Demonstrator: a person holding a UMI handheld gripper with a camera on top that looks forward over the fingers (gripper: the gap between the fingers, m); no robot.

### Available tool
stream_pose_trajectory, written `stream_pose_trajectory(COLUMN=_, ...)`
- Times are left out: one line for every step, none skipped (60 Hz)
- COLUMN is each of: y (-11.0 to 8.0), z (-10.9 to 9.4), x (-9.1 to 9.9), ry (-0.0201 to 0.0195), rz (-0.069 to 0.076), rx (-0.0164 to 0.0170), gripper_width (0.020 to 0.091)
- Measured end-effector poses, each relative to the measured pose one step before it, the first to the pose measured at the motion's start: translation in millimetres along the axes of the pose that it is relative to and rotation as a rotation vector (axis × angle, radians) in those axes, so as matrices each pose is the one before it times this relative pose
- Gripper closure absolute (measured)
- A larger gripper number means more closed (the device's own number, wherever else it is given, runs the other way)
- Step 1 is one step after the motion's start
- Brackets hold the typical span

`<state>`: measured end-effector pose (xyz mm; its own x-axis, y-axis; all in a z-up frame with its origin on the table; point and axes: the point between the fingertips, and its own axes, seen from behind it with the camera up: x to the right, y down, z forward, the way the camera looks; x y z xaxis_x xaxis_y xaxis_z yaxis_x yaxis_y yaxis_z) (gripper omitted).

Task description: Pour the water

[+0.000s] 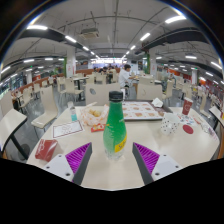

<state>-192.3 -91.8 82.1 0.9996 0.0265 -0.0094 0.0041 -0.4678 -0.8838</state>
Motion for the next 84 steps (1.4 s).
stream_pose_trajectory(y=-0.22, z=7.78, x=2.6, ry=0.00411, rz=-0.0023, rx=0.00771, gripper_width=0.0268)
stream_pose_trajectory(y=0.19, z=7.65, x=1.76, ry=0.00166, rz=-0.0014, rx=0.00667, gripper_width=0.0265)
stream_pose_trajectory(y=0.57, z=7.69, x=1.18, ry=0.0, rz=-0.0019, rx=0.0051, gripper_width=0.0264)
stream_pose_trajectory(y=0.18, z=7.12, x=0.24, ry=-0.00348, rz=-0.0024, rx=0.00587, gripper_width=0.0262)
stream_pose_trajectory(y=-0.8, z=6.47, x=-0.6, ry=-0.00598, rz=-0.0022, rx=0.00915, gripper_width=0.0263)
stream_pose_trajectory(y=-1.88, z=5.99, x=-0.79, ry=-0.00637, rz=-0.0015, rx=0.01365, gripper_width=0.0263)
stream_pose_trajectory(y=-2.66, z=5.29, x=-0.73, ry=-0.00607, rz=-0.0018, rx=0.01687, gripper_width=0.0262)
stream_pose_trajectory(y=-3.35, z=5.19, x=-0.46, ry=-0.00496, rz=-0.0025, rx=0.01832, gripper_width=0.0262)
stream_pose_trajectory(y=-3.95, z=4.86, x=-0.12, ry=-0.00276, rz=-0.0031, rx=0.02001, gripper_width=0.0266)
stream_pose_trajectory(y=-4.47, z=4.47, x=-0.31, ry=-0.00206, rz=-0.0038, rx=0.02157, gripper_width=0.0275)
stream_pose_trajectory(y=-4.35, z=4.41, x=0.08, ry=-0.00055, rz=-0.0056, rx=0.02196, gripper_width=0.028)
stream_pose_trajectory(y=-4.37, z=4.36, x=0.03, ry=0.00069, rz=-0.0082, rx=0.02281, gripper_width=0.031)
stream_pose_trajectory(y=-3.69, z=4.36, x=0.25, ry=0.00191, rz=-0.0101, rx=0.01973, gripper_width=0.0352)
stream_pose_trajectory(y=-1.29, z=4.29, x=0.41, ry=0.00151, rz=-0.0104, rx=0.01198, gripper_width=0.0419)
stream_pose_trajectory(y=0.45, z=4.53, x=1.55, ry=0.00936, rz=-0.0095, rx=-0.00051, gripper_width=0.0503)
stream_pose_trajectory(y=1.61, z=4.12, x=2.48, ry=0.01039, rz=-0.0129, rx=0.00017, gripper_width=0.0586)
stream_pose_trajectory(y=-2.55, z=2.66, x=-1.13, ry=-0.00184, rz=0.002, rx=0.01594, gripper_width=0.0585)
stream_pose_trajectory(y=-1.37, z=2.95, x=0.04, ry=0.00098, rz=0.0013, rx=0.0136, gripper_width=0.0589)
stream_pose_trajectory(y=-0.33, z=1.95, x=0.37, ry=0.00154, rz=0.0022, rx=0.00872, gripper_width=0.0599)
stream_pose_trajectory(y=-0.45, z=1.66, x=-0.09, ry=-0.00139, rz=0.0043, rx=0.00821, gripper_width=0.0604)
stream_pose_trajectory(y=-0.2, z=1.62, x=-0.07, ry=-0.00393, rz=0.0042, rx=0.00593, gripper_width=0.0614)
stream_pose_trajectory(y=-2.3, z=-2.88, x=0.92, ry=-0.00797, rz=0.0012, rx=0.00155, gripper_width=0.062)
stream_pose_trajectory(y=0.26, z=0.8, x=-0.24, ry=-0.00744, rz=-0.0017, rx=-0.00244, gripper_width=0.0618)
stream_pose_trajectory(y=0.54, z=0.56, x=-0.1, ry=-0.00732, rz=0.0005, rx=-0.00659, gripper_width=0.0619)
stream_pose_trajectory(y=0.47, z=0.42, x=0.1, ry=-0.00688, rz=0.0048, rx=-0.00924, gripper_width=0.0636)
stream_pose_trajectory(y=1.1, z=0.79, x=0.3, ry=-0.00561, rz=0.0059, rx=-0.01065, gripper_width=0.065)
stream_pose_trajectory(y=0.56, z=0.26, x=0.63, ry=-0.00254, rz=0.0054, rx=-0.01102, gripper_width=0.0659)
stream_pose_trajectory(y=-0.16, z=0.56, x=0.48, ry=-0.0038, rz=0.0009, rx=-0.0071, gripper_width=0.0695)
stream_pose_trajectory(y=5.72, z=7.69, x=-3.78, ry=-0.00217, rz=-0.0005, rx=-0.00364, gripper_width=0.0695)
stream_pose_trajectory(y=-5.65, z=-5.53, x=1.06, ry=-0.00703, rz=-0.0056, rx=-0.00413, gripper_width=0.0725)
stream_pose_trajectory(y=-0.55, z=-0.65, x=0.23, ry=-0.00545, rz=-0.0075, rx=-0.00445, gripper_width=0.0726)
stream_pose_trajectory(y=2.04, z=1.65, x=-0.85, ry=-0.00758, rz=-0.0063, rx=-0.00185, gripper_width=0.0724)
stream_pose_trajectory(y=-0.44, z=0.17, x=-0.27, ry=-0.00608, rz=-0.0052, rx=-0.00462, gripper_width=0.0725)
stream_pose_trajectory(y=-0.21, z=0.1, x=-0.37, ry=-0.00731, rz=-0.0006, rx=-0.00728, gripper_width=0.075)
stream_pose_trajectory(y=-0.1, z=0.28, x=0.27, ry=-0.0063, rz=0.0028, rx=-0.00894, gripper_width=0.0751)
stream_pose_trajectory(y=-0.23, z=0.53, x=1.1, ry=-0.00382, rz=0.0041, rx=-0.01059, gripper_width=0.0751)
stream_pose_trajectory(y=-0.33, z=0.77, x=0.27, ry=-0.00794, rz=0.0052, rx=-0.0127, gripper_width=0.0751)
stream_pose_trajectory(y=0.14, z=2.16, x=-1.16, ry=-0.0108, rz=0.0043, rx=-0.01171, gripper_width=0.075)
stream_pose_trajectory(y=-2.13, z=0.01, x=1.21, ry=-0.01508, rz=0.007, rx=-0.00795, gripper_width=0.075)
stream_pose_trajectory(y=-4.05, z=-0.17, x=1.29, ry=-0.01314, rz=0.0088, rx=-0.00201, gripper_width=0.0752)
stream_pose_trajectory(y=-6.6, z=-0.16, x=2.33, ry=-0.00902, rz=0.0131, rx=0.00492, gripper_width=0.0751)
stream_pose_trajectory(y=-8.06, z=-0.25, x=3.31, ry=-0.00592, rz=0.0178, rx=0.0075, gripper_width=0.075)
stream_pose_trajectory(y=-8.35, z=-0.2, x=3.62, ry=-0.00677, rz=0.0202, rx=0.00674, gripper_width=0.0752)
stream_pose_trajectory(y=-9.05, z=2.15, x=2.42, ry=-0.00644, rz=0.019, rx=0.00179, gripper_width=0.075)
stream_pose_trajectory(y=-9.47, z=-2.53, x=2.95, ry=-0.01115, rz=0.0273, rx=0.00915, gripper_width=0.0749)
stream_pose_trajectory(y=-10.11, z=-0.34, x=3.87, ry=-0.00934, rz=0.0305, rx=0.00993, gripper_width=0.0752)
stream_pose_trajectory(y=-11.35, z=-0.29, x=3.38, ry=-0.01216, rz=0.038, rx=0.01126, gripper_width=0.0751)
stream_pose_trajectory(y=-11.27, z=1.91, x=3.31, ry=-0.01288, rz=0.0429, rx=0.00848, gripper_width=0.075)
stream_pose_trajectory(y=-9.86, z=-1.99, x=2.26, ry=-0.01886, rz=0.0551, rx=0.00695, gripper_width=0.0752)
stream_pose_trajectory(y=-10.21, z=2.15, x=3.76, ry=-0.01192, rz=0.0575, rx=0.0036, gripper_width=0.0752)
stream_pose_trajectory(y=-11.35, z=-1.25, x=2.41, ry=-0.01306, rz=0.0628, rx=0.00094, gripper_width=0.0752)
stream_pose_trajectory(y=-5.97, z=4.49, x=6.51, ry=-0.0215, rz=0.0695, rx=0.00385, gripper_width=0.0751)
stream_pose_trajectory(y=-8.1, z=-0.08, x=2.81, ry=-0.01896, rz=0.0716, rx=0.00081, gripper_width=0.075)
stream_pose_trajectory(y=-8.2, z=0.46, x=3.23, ry=-0.01771, rz=0.0732, rx=0.00168, gripper_width=0.0751)
stream_pose_trajectory(y=-9.46, z=-3.82, x=-1.24, ry=-0.01281, rz=0.0729, rx=0.00084, gripper_width=0.0753)
stream_pose_trajectory(y=-5.7, z=4.72, x=8.78, ry=-0.02137, rz=0.0713, rx=0.00109, gripper_width=0.0752)
stream_pose_trajectory(y=-3.84, z=1.32, x=2.25, ry=-0.01135, rz=0.0612, rx=-0.00004, gripper_width=0.0752)
stream_pose_trajectory(y=-4.79, z=-0.75, x=3.66, ry=-0.01591, rz=0.0684, rx=-0.00771, gripper_width=0.0753)
stream_pose_trajectory(y=-4.16, z=-0.83, x=4.25, ry=-0.01347, rz=0.0661, rx=-0.00886, gripper_width=0.0752)
stream_pose_trajectory(y=-4.6, z=-1.18, x=4.05, ry=-0.01079, rz=0.0646, rx=-0.00792, gripper_width=0.0751)
stream_pose_trajectory(y=-3.83, z=-8.33, x=-3.77, ry=-0.00572, rz=0.0717, rx=-0.01097, gripper_width=0.0752)
stream_pose_trajectory(y=-4.39, z=-1.47, x=4.81, ry=-0.00605, rz=0.0644, rx=-0.00508, gripper_width=0.0752)
stream_pose_trajectory(y=-5.35, z=9.32, x=11.12, ry=-0.00891, rz=0.0583, rx=-0.00089, gripper_width=0.0752)
stream_pose_trajectory(y=-4.01, z=-0.87, x=4.03, ry=-0.00914, rz=0.0612, rx=-0.00634, gripper_width=0.0754)
stream_pose_trajectory(y=-2.38, z=-0.56, x=4.16, ry=-0.01001, rz=0.0628, rx=-0.01077, gripper_width=0.0753)
stream_pose_trajectory(y=-1.32, z=-0.53, x=2.92, ry=-0.01167, rz=0.0646, rx=-0.01412, gripper_width=0.0754)
stream_pose_trajectory(y=-0.81, z=-0.95, x=1.73, ry=-0.01442, rz=0.0667, rx=-0.01448, gripper_width=0.0756)
stream_pose_trajectory(y=0.83, z=-5.74, x=-2.36, ry=-0.01447, rz=0.0702, rx=-0.01118, gripper_width=0.0755)
stream_pose_trajectory(y=-0.68, z=1.73, x=1.66, ry=-0.01867, rz=0.0657, rx=-0.00398, gripper_width=0.0755)
stream_pose_trajectory(y=-3.32, z=-0.92, x=0.26, ry=-0.02181, rz=0.0685, rx=-0.00028, gripper_width=0.0754)
stream_pose_trajectory(y=-4.26, z=-1.25, x=-0.76, ry=-0.02211, rz=0.068, rx=0.00343, gripper_width=0.0753)
stream_pose_trajectory(y=-4.19, z=-1.11, x=-2.0, ry=-0.02498, rz=0.0673, rx=0.00505, gripper_width=0.0755)
stream_pose_trajectory(y=-3.33, z=-1.32, x=-2.58, ry=-0.02765, rz=0.0675, rx=0.0027, gripper_width=0.0755)
stream_pose_trajectory(y=-1.3, z=-6.3, x=-10.25, ry=-0.02248, rz=0.0746, rx=-0.00663, gripper_width=0.0755)
stream_pose_trajectory(y=-3.37, z=3.75, x=1.53, ry=-0.03256, rz=0.0545, rx=-0.00226, gripper_width=0.0756)
stream_pose_trajectory(y=-0.77, z=-0.95, x=-3.88, ry=-0.02985, rz=0.0594, rx=-0.00681, gripper_width=0.0754)
stream_pose_trajectory(y=-1.26, z=-1.57, x=-3.17, ry=-0.02501, rz=0.0546, rx=-0.00477, gripper_width=0.0754)
stream_pose_trajectory(y=-3.59, z=-0.77, x=-2.2, ry=-0.01961, rz=0.0443, rx=0.0043, gripper_width=0.0755)
stream_pose_trajectory(y=-3.28, z=-1.11, x=-1.57, ry=-0.01488, rz=0.0352, rx=0.0047, gripper_width=0.0755)
stream_pose_trajectory(y=0.29, z=-4.83, x=-5.62, ry=-0.01388, rz=0.0327, rx=0.0029, gripper_width=0.0754)
stream_pose_trajectory(y=1.92, z=-2.74, x=-4.41, ry=-0.0093, rz=0.0191, rx=0.00309, gripper_width=0.0754)
stream_pose_trajectory(y=-8.72, z=5.24, x=2.17, ry=-0.00322, rz=0.0036, rx=0.00723, gripper_width=0.0755)
stream_pose_trajectory(y=-2.41, z=-1.17, x=-1.21, ry=-0.00803, rz=0.01, rx=0.00353, gripper_width=0.0755)
stream_pose_trajectory(y=-1.5, z=-1.07, x=-1.88, ry=-0.0089, rz=0.0094, rx=0.00252, gripper_width=0.0753)
